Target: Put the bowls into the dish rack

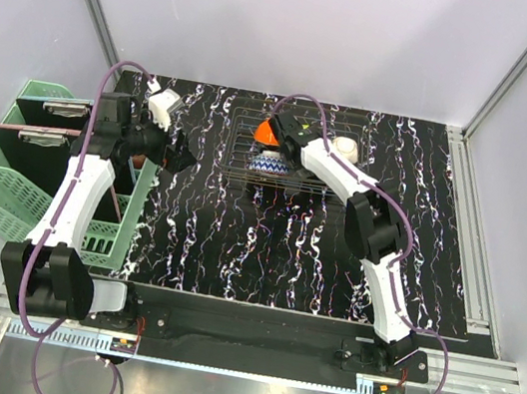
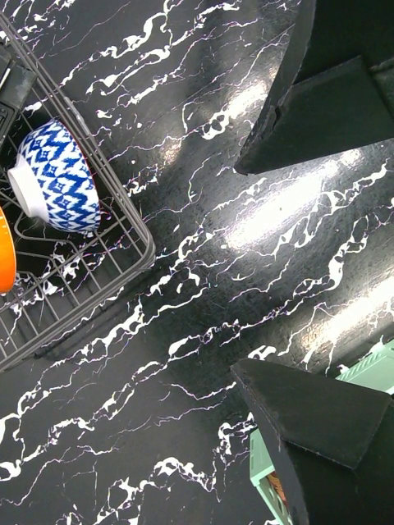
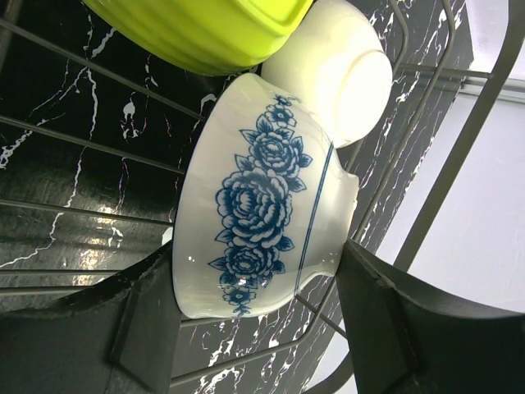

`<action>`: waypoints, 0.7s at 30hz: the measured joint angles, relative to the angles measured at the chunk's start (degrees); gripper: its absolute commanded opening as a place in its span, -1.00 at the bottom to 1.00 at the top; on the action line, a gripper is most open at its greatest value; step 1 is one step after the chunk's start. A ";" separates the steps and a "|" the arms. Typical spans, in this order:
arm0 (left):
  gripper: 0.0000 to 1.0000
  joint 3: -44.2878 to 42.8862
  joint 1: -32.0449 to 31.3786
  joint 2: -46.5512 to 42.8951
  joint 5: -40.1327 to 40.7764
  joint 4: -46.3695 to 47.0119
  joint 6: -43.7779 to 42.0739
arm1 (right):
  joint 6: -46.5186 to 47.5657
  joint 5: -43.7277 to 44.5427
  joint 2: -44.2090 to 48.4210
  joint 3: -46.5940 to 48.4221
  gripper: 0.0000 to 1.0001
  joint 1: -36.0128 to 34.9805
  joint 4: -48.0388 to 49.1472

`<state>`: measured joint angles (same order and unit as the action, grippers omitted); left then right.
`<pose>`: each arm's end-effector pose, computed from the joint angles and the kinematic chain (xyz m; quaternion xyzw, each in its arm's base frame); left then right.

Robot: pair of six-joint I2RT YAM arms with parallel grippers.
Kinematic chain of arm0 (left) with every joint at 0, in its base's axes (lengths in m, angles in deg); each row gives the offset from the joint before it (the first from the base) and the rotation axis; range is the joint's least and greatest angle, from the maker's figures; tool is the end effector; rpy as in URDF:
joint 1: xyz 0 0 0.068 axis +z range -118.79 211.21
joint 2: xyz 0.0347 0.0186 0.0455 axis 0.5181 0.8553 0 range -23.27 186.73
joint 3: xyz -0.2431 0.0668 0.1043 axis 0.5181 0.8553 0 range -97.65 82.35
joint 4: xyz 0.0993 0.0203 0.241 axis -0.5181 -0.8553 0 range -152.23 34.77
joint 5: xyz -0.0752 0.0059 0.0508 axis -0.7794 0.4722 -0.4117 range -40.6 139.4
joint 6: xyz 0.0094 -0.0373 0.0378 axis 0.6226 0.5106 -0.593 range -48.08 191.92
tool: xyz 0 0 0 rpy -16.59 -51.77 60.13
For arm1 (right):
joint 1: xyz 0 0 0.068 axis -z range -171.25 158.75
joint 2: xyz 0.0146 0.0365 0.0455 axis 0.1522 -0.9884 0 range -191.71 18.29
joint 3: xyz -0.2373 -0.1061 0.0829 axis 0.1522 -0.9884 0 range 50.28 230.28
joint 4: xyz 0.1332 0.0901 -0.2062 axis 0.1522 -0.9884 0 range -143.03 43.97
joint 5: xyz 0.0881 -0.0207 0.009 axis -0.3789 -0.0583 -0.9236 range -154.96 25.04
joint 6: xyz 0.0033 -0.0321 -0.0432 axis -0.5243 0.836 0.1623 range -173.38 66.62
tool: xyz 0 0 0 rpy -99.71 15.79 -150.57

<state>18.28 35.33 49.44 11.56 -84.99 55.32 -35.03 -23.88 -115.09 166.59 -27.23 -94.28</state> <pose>0.2737 -0.0022 0.3246 0.2329 0.8313 -0.2131 0.4575 0.4145 0.2721 0.1991 -0.3510 0.8481 -0.3080 0.2503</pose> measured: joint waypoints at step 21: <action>0.98 0.28 0.87 -0.50 -0.59 -0.11 -0.15 | -1.60 -10.56 0.35 -0.28 1.00 0.85 0.39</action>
<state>18.56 36.20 48.94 10.97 -85.10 55.17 -36.63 -34.43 -114.74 166.31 -26.38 -93.89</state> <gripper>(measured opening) 0.988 0.993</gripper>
